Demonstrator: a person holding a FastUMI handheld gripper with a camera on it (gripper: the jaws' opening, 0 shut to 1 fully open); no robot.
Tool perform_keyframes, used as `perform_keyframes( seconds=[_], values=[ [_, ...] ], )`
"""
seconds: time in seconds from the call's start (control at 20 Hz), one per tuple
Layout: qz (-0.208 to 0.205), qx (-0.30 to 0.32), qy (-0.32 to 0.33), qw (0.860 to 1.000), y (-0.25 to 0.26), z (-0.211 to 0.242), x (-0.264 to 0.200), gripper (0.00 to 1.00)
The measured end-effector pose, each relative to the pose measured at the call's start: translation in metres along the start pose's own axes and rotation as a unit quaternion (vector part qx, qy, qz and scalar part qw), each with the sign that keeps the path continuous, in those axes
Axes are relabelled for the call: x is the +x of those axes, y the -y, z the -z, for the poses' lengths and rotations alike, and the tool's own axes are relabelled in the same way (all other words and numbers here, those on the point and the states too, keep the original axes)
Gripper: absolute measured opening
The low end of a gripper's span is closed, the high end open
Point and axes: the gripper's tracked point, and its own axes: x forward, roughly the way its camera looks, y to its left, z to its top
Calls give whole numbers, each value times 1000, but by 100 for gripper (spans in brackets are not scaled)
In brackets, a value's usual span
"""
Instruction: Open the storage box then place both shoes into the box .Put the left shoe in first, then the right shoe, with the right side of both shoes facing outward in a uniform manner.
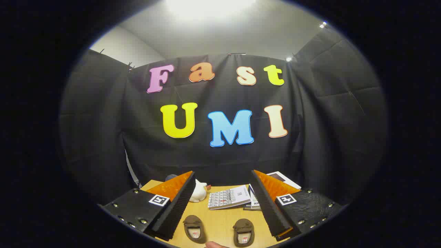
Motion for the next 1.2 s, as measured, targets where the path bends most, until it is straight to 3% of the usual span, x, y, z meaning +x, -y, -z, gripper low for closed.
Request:
perform_keyframes(
  seconds=[0.7, 1.0, 1.2],
  values=[
    [7, -2, -20, 1000, -2, 23, 28, 97],
    [-36, 10, -62, 997, -20, 55, 43, 97],
    [-91, 27, -107, 990, -44, 89, 54, 97]
  ],
)
